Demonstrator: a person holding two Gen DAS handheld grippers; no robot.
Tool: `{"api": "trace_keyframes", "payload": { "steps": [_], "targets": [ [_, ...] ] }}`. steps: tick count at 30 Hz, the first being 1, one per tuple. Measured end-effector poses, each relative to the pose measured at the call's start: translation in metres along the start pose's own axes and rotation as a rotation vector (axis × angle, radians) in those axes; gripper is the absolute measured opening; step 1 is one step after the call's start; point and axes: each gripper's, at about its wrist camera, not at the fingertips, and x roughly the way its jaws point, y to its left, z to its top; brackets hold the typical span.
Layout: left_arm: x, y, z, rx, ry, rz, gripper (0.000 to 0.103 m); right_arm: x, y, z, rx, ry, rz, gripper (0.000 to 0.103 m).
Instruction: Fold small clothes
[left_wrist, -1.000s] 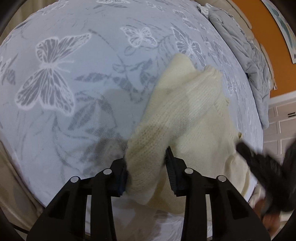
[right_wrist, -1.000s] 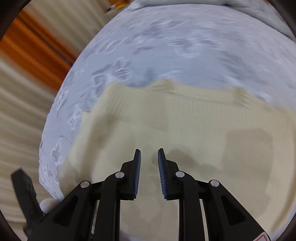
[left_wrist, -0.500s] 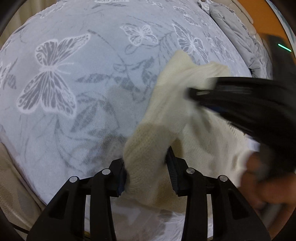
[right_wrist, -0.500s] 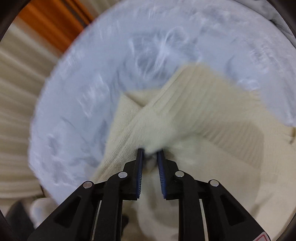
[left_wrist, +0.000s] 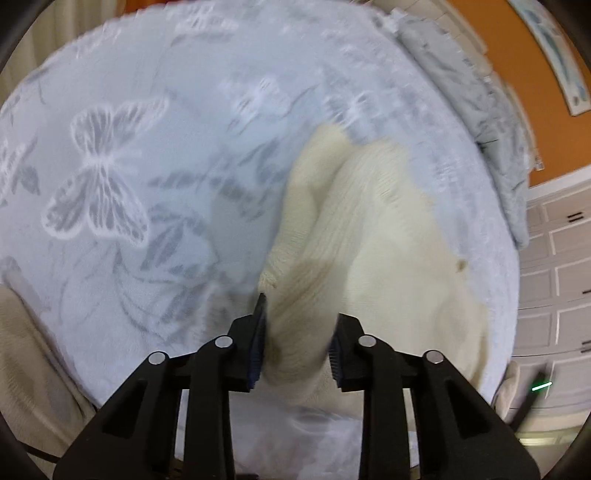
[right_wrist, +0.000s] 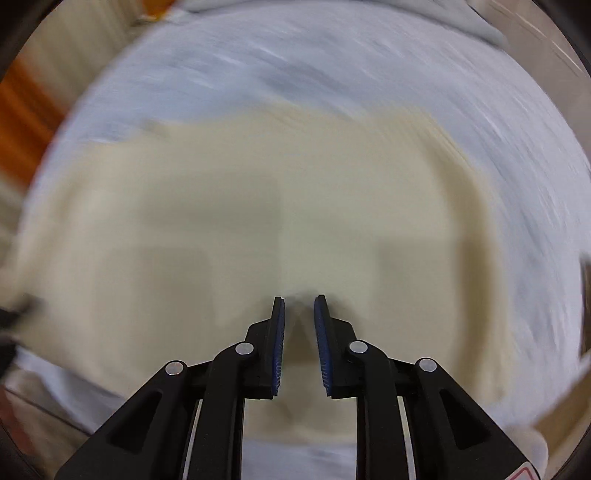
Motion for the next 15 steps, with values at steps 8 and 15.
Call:
{"api": "trace_keyframes", "payload": {
  "steps": [8,15],
  "targets": [
    [-0.069,-0.127,-0.028,0.304,-0.166,-0.081,0.016,-0.021,-0.013,-0.002,0.051,-0.030,0.088,0.017],
    [-0.060,-0.231,-0.091,0.575,-0.142,-0.139,0.013,-0.063,-0.071,-0.016,0.169,-0.100,0.154,0.020]
  ]
}}
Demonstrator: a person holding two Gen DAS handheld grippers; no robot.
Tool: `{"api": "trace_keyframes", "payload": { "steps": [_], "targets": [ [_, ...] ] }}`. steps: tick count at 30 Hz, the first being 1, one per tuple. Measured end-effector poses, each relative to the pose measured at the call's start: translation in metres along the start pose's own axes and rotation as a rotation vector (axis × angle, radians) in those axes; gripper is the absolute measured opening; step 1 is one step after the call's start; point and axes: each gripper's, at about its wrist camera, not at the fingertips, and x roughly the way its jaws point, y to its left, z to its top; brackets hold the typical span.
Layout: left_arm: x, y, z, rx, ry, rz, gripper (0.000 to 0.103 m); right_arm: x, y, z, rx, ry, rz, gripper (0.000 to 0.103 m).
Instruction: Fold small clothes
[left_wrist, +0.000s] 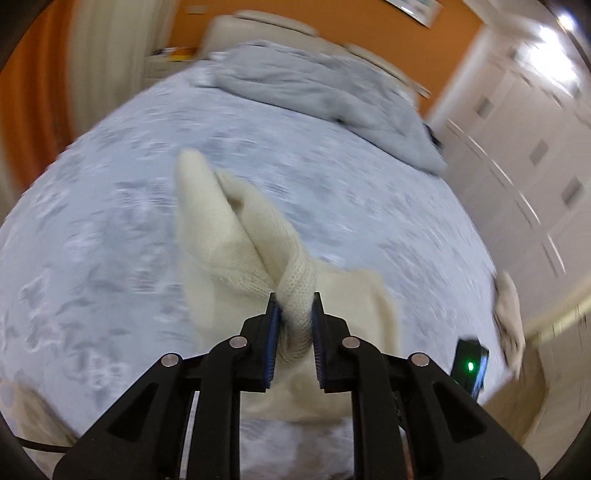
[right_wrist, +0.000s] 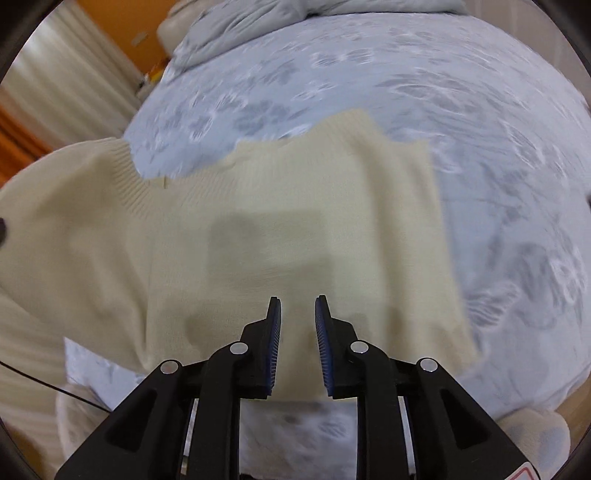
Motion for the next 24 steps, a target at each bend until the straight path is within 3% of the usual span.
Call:
{"api": "trace_keyframes", "payload": {
  "steps": [2,5,6,8,9,11,15,17,21,24],
  "targets": [
    [0.019,-0.036,-0.016,0.087,0.061,-0.033,0.013,-0.013,-0.023,-0.001,0.053,-0.015,0.001,0.021],
    [0.063,-0.072,-0.049,0.227,0.128,0.043,0.018,-0.030,-0.051,-0.008,0.114,-0.025,-0.028,0.024],
    [0.076,-0.072,-0.061,0.230,0.172,0.073,0.018,-0.038,-0.058,-0.011,0.129,-0.031,-0.034,0.025],
    [0.076,-0.059,-0.073,0.172,0.214,0.047,0.021,-0.051,-0.064,-0.014,0.132,-0.050,-0.030,0.031],
    [0.072,-0.054,-0.076,0.161,0.209,0.039,0.036,-0.054,-0.064,-0.014,0.131,-0.059,-0.020,0.041],
    [0.057,-0.041,-0.082,0.166,0.186,0.060,0.060,-0.061,-0.056,-0.007,0.126,-0.080,0.042,0.059],
    [0.034,-0.008,-0.093,0.209,0.172,0.162,0.061,-0.042,-0.024,0.016,0.110,-0.033,0.173,0.077],
    [0.028,0.006,-0.097,0.193,0.180,0.194,0.062,-0.019,0.000,0.029,0.084,0.034,0.224,0.078],
    [0.013,0.036,-0.102,0.151,0.185,0.228,0.064,0.019,0.041,0.032,0.055,0.152,0.230,0.079],
    [0.004,0.050,-0.104,0.130,0.179,0.236,0.065,0.040,0.066,0.027,0.000,0.182,0.162,0.086]
  ]
}}
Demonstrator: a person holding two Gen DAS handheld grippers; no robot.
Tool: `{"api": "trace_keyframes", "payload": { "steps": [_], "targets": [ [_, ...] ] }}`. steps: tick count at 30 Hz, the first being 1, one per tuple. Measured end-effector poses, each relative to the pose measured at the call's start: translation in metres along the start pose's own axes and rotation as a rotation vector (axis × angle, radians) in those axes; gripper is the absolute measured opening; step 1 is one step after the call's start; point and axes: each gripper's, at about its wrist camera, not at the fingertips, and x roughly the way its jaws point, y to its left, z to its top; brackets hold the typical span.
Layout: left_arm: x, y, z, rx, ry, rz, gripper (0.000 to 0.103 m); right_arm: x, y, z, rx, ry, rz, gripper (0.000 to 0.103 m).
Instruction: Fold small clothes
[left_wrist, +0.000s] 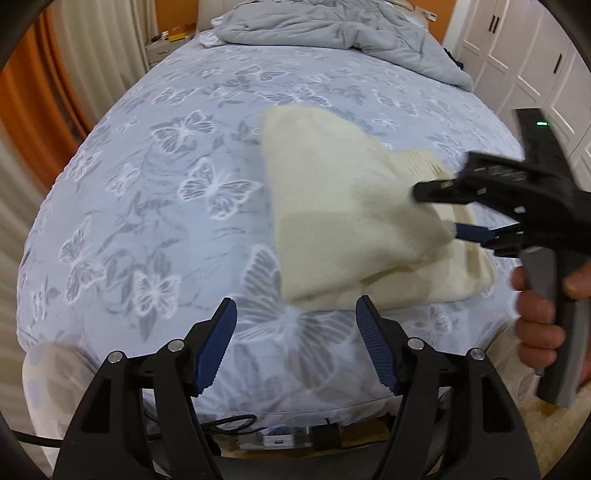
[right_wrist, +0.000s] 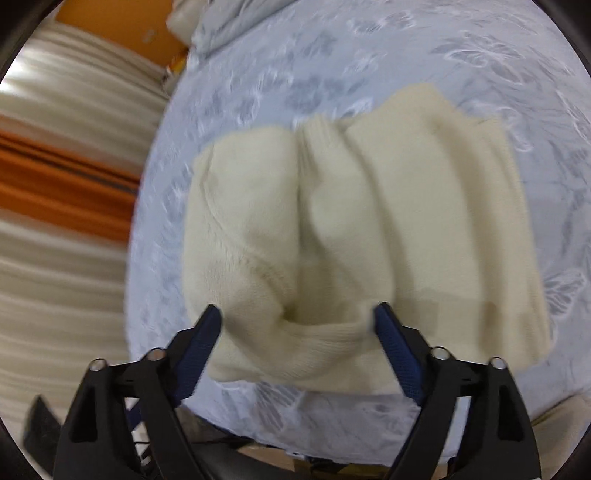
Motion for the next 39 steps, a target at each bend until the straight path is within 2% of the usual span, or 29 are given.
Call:
{"api": "trace_keyframes", "payload": {
  "steps": [4,5,7,8,9,11,12,17,18,20,21,22,24,25,26,27,28,29,32,36,39],
  "targets": [
    [-0.002,0.012,-0.002,-0.030,-0.003,0.002,0.065,0.020,0.007,0.000,-0.019,0.011,-0.052,0.083],
    [-0.003,0.013,-0.002,-0.032,-0.006,0.003,0.065,0.021,0.007,0.000,-0.019,0.011,-0.055,0.077],
    [-0.004,0.015,-0.002,-0.035,-0.011,0.010,0.065,0.024,0.006,0.000,-0.004,0.021,-0.032,0.058],
    [-0.004,0.016,-0.002,-0.038,-0.011,0.012,0.065,0.022,0.007,-0.001,0.003,0.024,-0.010,0.038],
    [-0.004,0.017,-0.002,-0.043,-0.009,0.016,0.065,0.020,0.009,-0.001,0.003,0.023,0.000,0.031],
    [-0.004,0.020,-0.002,-0.051,-0.008,0.018,0.065,0.011,0.018,0.000,-0.028,-0.009,-0.010,0.026],
    [-0.004,0.021,-0.002,-0.056,-0.008,0.019,0.065,0.003,0.024,0.000,-0.044,-0.035,-0.010,0.024],
    [-0.005,0.024,-0.002,-0.062,-0.010,0.032,0.065,-0.089,0.065,0.000,-0.201,-0.284,0.031,0.015],
    [-0.006,0.024,-0.002,-0.061,-0.012,0.035,0.065,-0.104,0.068,-0.002,-0.226,-0.320,0.021,0.000],
    [-0.005,0.024,-0.002,-0.057,-0.012,0.040,0.065,-0.124,0.059,-0.005,-0.252,-0.349,-0.027,0.000],
    [-0.004,0.023,-0.002,-0.056,-0.008,0.040,0.065,-0.121,0.051,-0.004,-0.253,-0.323,-0.047,0.001],
    [-0.002,0.022,-0.002,-0.056,-0.003,0.039,0.065,-0.108,0.035,-0.004,-0.243,-0.260,-0.091,0.003],
    [0.002,0.020,-0.001,-0.055,0.006,0.037,0.065,-0.086,0.007,-0.006,-0.172,-0.183,-0.202,0.014],
    [0.003,0.018,-0.001,-0.052,0.009,0.038,0.065,-0.079,-0.010,-0.011,-0.108,-0.153,-0.164,0.014],
    [0.005,0.016,-0.001,-0.046,0.012,0.040,0.065,-0.075,-0.023,-0.016,-0.038,-0.138,-0.075,0.021],
    [0.006,0.015,-0.002,-0.040,0.014,0.044,0.066,-0.074,-0.028,-0.018,0.000,-0.138,-0.032,0.053],
    [0.006,0.014,-0.002,-0.038,0.017,0.047,0.066,-0.072,-0.034,-0.021,0.051,-0.153,0.014,0.072],
    [0.008,0.013,-0.003,-0.035,0.021,0.047,0.066,-0.071,-0.035,-0.021,0.061,-0.170,0.030,0.084],
    [0.011,0.011,-0.003,-0.029,0.030,0.053,0.066,-0.052,-0.024,-0.010,0.011,-0.122,0.047,0.086],
    [0.011,0.011,-0.003,-0.031,0.030,0.056,0.066,-0.007,-0.017,0.003,0.041,0.029,0.102,0.086],
    [0.013,0.014,-0.003,-0.040,0.034,0.057,0.066,0.011,-0.007,0.006,0.047,0.060,0.109,0.087]
  ]
}}
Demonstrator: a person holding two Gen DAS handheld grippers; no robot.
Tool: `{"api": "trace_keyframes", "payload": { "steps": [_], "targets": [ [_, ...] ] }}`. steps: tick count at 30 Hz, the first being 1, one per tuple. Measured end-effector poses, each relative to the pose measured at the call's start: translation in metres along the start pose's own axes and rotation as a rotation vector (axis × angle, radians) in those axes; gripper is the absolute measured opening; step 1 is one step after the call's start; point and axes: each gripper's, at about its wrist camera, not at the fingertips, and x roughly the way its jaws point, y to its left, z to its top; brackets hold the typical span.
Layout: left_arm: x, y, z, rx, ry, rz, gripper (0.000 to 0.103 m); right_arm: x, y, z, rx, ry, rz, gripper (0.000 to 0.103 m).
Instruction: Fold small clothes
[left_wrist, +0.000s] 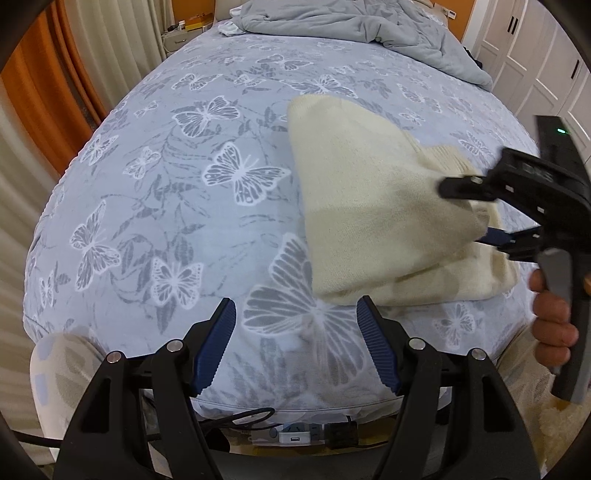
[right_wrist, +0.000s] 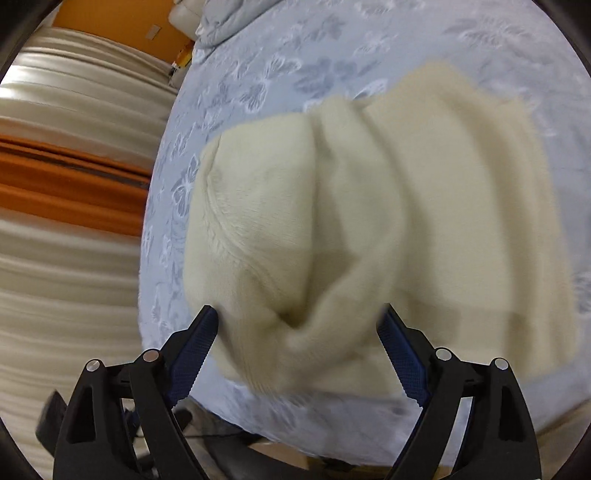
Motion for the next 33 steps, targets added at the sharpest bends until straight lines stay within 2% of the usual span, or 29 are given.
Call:
{"api": "trace_keyframes", "payload": {
  "steps": [4,5,6,8,10,12,15,17,19,20,23,25,27,33],
  "targets": [
    [0.002,0.009,-0.001,-0.022,0.009,0.000,0.066,0.021,0.024,0.016,-0.037,0.030,-0.054,0.087],
    [0.002,0.011,-0.001,-0.028,0.010,0.000,0.066,0.023,0.031,0.017,-0.043,0.034,-0.061,0.081],
    [0.002,0.015,-0.001,-0.034,0.010,0.001,0.066,0.023,0.036,0.018,-0.058,0.037,-0.067,0.060],
    [0.002,0.019,-0.001,-0.047,0.009,-0.001,0.066,0.021,0.055,0.021,-0.117,0.036,-0.110,0.028],
    [0.002,0.021,-0.002,-0.056,0.011,-0.004,0.066,0.009,0.084,0.021,-0.194,0.000,-0.124,0.023],
    [0.002,0.022,-0.002,-0.065,0.018,-0.015,0.066,-0.032,0.123,0.017,-0.284,-0.104,-0.043,0.020],
    [-0.005,0.021,-0.001,-0.079,-0.003,-0.075,0.066,-0.103,0.136,0.006,-0.330,-0.263,0.044,0.020],
    [-0.009,0.016,0.001,-0.070,-0.018,-0.111,0.066,-0.140,0.114,-0.004,-0.326,-0.342,0.038,0.020],
    [-0.009,0.006,0.002,-0.045,-0.023,-0.130,0.067,-0.156,0.066,-0.012,-0.282,-0.376,-0.026,0.020],
    [-0.006,-0.001,0.003,-0.026,-0.018,-0.129,0.067,-0.150,0.031,-0.012,-0.230,-0.357,-0.085,0.020],
    [0.004,-0.019,0.004,0.009,0.003,-0.130,0.067,-0.107,-0.076,-0.011,0.027,-0.209,-0.145,0.020],
    [0.011,-0.033,0.004,0.034,0.026,-0.116,0.067,-0.087,-0.112,-0.019,0.101,-0.173,-0.187,0.021],
    [0.014,-0.044,0.005,0.052,0.035,-0.105,0.067,-0.085,-0.123,-0.026,0.147,-0.191,-0.108,0.021],
    [0.019,-0.062,0.005,0.096,0.046,-0.084,0.067,-0.083,-0.118,-0.024,0.136,-0.189,-0.105,0.023]
  ]
}}
